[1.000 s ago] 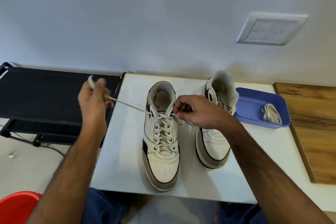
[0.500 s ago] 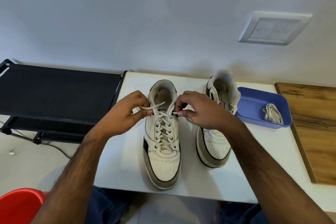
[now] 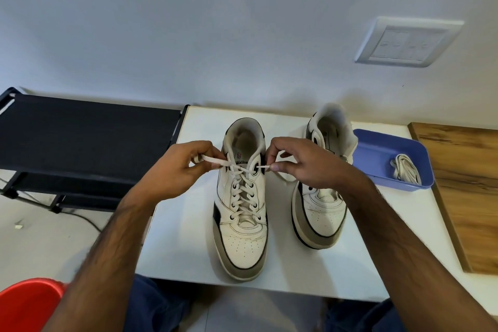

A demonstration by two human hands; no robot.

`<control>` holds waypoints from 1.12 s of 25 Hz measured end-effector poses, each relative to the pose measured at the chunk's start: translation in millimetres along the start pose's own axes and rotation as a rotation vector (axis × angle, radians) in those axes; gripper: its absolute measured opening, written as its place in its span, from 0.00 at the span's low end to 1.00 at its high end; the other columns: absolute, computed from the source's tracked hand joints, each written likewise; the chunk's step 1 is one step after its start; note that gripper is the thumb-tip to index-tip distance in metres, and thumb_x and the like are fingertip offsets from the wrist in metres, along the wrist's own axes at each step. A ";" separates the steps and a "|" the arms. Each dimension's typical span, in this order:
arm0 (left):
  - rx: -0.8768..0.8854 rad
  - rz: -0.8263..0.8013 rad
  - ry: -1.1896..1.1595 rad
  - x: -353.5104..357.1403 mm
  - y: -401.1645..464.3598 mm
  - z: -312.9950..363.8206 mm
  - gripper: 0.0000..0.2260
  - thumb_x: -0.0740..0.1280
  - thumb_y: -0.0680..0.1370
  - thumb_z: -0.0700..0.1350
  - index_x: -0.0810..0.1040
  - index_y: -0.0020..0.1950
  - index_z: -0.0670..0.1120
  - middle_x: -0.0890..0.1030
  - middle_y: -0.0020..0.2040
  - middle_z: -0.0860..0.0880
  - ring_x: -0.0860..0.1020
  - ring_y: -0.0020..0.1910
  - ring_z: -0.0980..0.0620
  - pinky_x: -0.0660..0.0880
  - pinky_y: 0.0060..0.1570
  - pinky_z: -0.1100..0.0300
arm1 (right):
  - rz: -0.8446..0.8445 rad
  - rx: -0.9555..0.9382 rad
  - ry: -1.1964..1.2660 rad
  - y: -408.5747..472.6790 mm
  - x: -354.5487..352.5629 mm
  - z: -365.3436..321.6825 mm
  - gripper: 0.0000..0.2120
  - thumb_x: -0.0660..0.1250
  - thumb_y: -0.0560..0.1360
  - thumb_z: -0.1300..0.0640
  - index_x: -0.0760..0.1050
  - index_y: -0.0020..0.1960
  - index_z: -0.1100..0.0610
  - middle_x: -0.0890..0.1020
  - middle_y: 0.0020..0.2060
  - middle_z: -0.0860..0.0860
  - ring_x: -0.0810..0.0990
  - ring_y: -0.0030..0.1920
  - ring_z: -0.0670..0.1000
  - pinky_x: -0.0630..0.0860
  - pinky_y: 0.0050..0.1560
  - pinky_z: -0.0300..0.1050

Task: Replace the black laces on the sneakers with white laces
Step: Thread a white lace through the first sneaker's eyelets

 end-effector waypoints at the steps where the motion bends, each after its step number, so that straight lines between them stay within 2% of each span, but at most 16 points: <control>1: -0.009 -0.004 0.008 -0.8 -1.0 -0.7 0.04 0.69 0.80 0.45 0.83 0.53 0.49 0.85 0.50 0.58 0.80 0.50 0.53 0.78 0.52 0.51 | -0.012 0.008 0.018 -0.1 0.0 0.5 0.05 0.68 0.80 0.61 0.76 0.49 0.51 0.82 0.50 0.44 0.79 0.56 0.45 0.74 0.65 0.49; 4: -0.028 0.005 -0.006 -0.6 -2.4 0.1 0.05 0.69 0.80 0.49 0.82 0.50 0.48 0.85 0.48 0.56 0.81 0.48 0.54 0.78 0.49 0.51 | -0.018 0.058 0.045 -2.5 -0.6 1.0 0.04 0.66 0.81 0.60 0.75 0.50 0.51 0.83 0.51 0.45 0.80 0.57 0.46 0.75 0.65 0.51; 7: -0.070 0.063 -0.021 -4.6 -3.8 0.6 0.12 0.68 0.75 0.56 0.81 0.43 0.48 0.84 0.41 0.54 0.78 0.40 0.58 0.72 0.39 0.62 | 0.007 0.089 0.105 -4.0 -2.2 -0.5 0.04 0.65 0.82 0.61 0.75 0.51 0.53 0.85 0.46 0.47 0.82 0.52 0.45 0.76 0.59 0.51; 9: -0.088 0.164 0.041 -14.4 -4.1 -2.8 0.13 0.71 0.75 0.56 0.79 0.40 0.47 0.79 0.35 0.51 0.74 0.33 0.56 0.70 0.34 0.61 | 0.063 0.090 0.134 -4.4 -8.7 -0.9 0.05 0.64 0.82 0.63 0.76 0.51 0.53 0.83 0.39 0.49 0.81 0.44 0.45 0.77 0.53 0.50; 11: -0.107 0.265 0.100 -23.6 -4.3 -5.0 0.11 0.73 0.76 0.53 0.78 0.39 0.48 0.77 0.35 0.50 0.72 0.32 0.55 0.69 0.33 0.59 | 0.192 0.111 0.140 -5.1 -21.4 3.7 0.07 0.65 0.82 0.63 0.77 0.51 0.52 0.81 0.37 0.49 0.79 0.41 0.45 0.76 0.49 0.48; 13: -0.125 0.365 0.088 -28.7 -3.9 -6.1 0.09 0.72 0.78 0.51 0.81 0.42 0.47 0.78 0.39 0.49 0.75 0.37 0.53 0.71 0.37 0.58 | 0.340 0.114 0.205 -6.2 -32.4 6.1 0.06 0.65 0.81 0.64 0.77 0.50 0.54 0.81 0.37 0.50 0.79 0.40 0.45 0.76 0.49 0.45; 15: -0.231 0.530 -0.134 -40.3 -8.3 -16.9 0.08 0.69 0.80 0.50 0.82 0.47 0.47 0.81 0.42 0.51 0.77 0.38 0.55 0.73 0.40 0.56 | 0.467 0.084 0.381 -5.4 -38.6 5.1 0.08 0.64 0.81 0.67 0.78 0.50 0.56 0.82 0.38 0.48 0.80 0.41 0.46 0.77 0.48 0.41; 17: -0.354 0.697 -0.345 -49.4 -17.9 -33.6 0.07 0.66 0.82 0.49 0.81 0.52 0.47 0.83 0.45 0.52 0.80 0.42 0.57 0.79 0.46 0.52 | 0.578 0.088 0.485 -4.0 -42.7 7.3 0.13 0.63 0.80 0.70 0.79 0.50 0.54 0.83 0.42 0.46 0.81 0.44 0.45 0.78 0.49 0.42; 19: -0.453 0.782 -0.385 -52.6 -25.5 -47.8 0.08 0.67 0.82 0.46 0.77 0.61 0.49 0.82 0.55 0.53 0.81 0.51 0.56 0.80 0.56 0.50 | 0.675 0.114 0.294 -5.6 -45.0 5.1 0.14 0.63 0.78 0.71 0.79 0.49 0.53 0.82 0.47 0.47 0.80 0.47 0.45 0.78 0.50 0.45; 21: -0.412 0.769 -0.307 -51.3 -23.9 -41.2 0.16 0.69 0.81 0.42 0.72 0.67 0.50 0.75 0.64 0.52 0.78 0.58 0.56 0.78 0.60 0.54 | 0.706 0.078 -0.153 -7.3 -40.4 -11.9 0.14 0.65 0.75 0.70 0.81 0.51 0.52 0.78 0.52 0.50 0.77 0.51 0.50 0.73 0.51 0.44; 22: -0.303 0.733 -0.217 -48.7 -18.5 -29.0 0.18 0.69 0.80 0.42 0.71 0.69 0.50 0.72 0.65 0.53 0.77 0.59 0.56 0.77 0.59 0.57 | 0.684 0.022 -0.321 -6.1 -33.9 -23.9 0.15 0.66 0.74 0.69 0.81 0.52 0.52 0.76 0.54 0.50 0.74 0.52 0.51 0.70 0.52 0.43; 23: -0.160 0.663 -0.117 -41.9 -11.7 -12.1 0.17 0.69 0.80 0.42 0.72 0.68 0.50 0.71 0.65 0.55 0.77 0.58 0.56 0.76 0.57 0.57 | 0.628 -0.042 -0.387 -3.2 -25.1 -33.9 0.15 0.66 0.73 0.68 0.81 0.54 0.53 0.76 0.55 0.50 0.72 0.53 0.51 0.68 0.51 0.43; 25: 0.079 0.426 0.065 -12.7 2.0 18.8 0.11 0.67 0.81 0.46 0.76 0.64 0.52 0.73 0.61 0.58 0.78 0.52 0.57 0.75 0.53 0.54 | 0.441 -0.101 -0.338 5.4 -3.5 -46.7 0.13 0.65 0.76 0.65 0.79 0.58 0.54 0.76 0.55 0.49 0.73 0.52 0.50 0.71 0.50 0.44; 26: 0.117 0.290 0.142 4.9 6.8 26.6 0.09 0.64 0.82 0.50 0.76 0.61 0.53 0.75 0.59 0.59 0.78 0.49 0.58 0.74 0.52 0.52 | 0.354 -0.086 -0.319 10.1 7.7 -48.3 0.11 0.64 0.78 0.62 0.78 0.58 0.54 0.76 0.55 0.49 0.75 0.51 0.49 0.72 0.48 0.45; 28: 0.093 0.102 0.291 29.5 11.7 26.6 0.15 0.54 0.82 0.57 0.76 0.59 0.55 0.76 0.57 0.59 0.78 0.51 0.56 0.71 0.52 0.47 | 0.253 -0.008 -0.356 15.7 22.5 -45.1 0.08 0.60 0.81 0.57 0.76 0.56 0.52 0.77 0.52 0.47 0.77 0.49 0.51 0.74 0.45 0.49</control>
Point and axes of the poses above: each hand's wrist, its own y-axis towards the middle knuckle, its own x-axis out of the palm, z = x × y, the point moved 7 cm from there along y, towards the middle knuckle
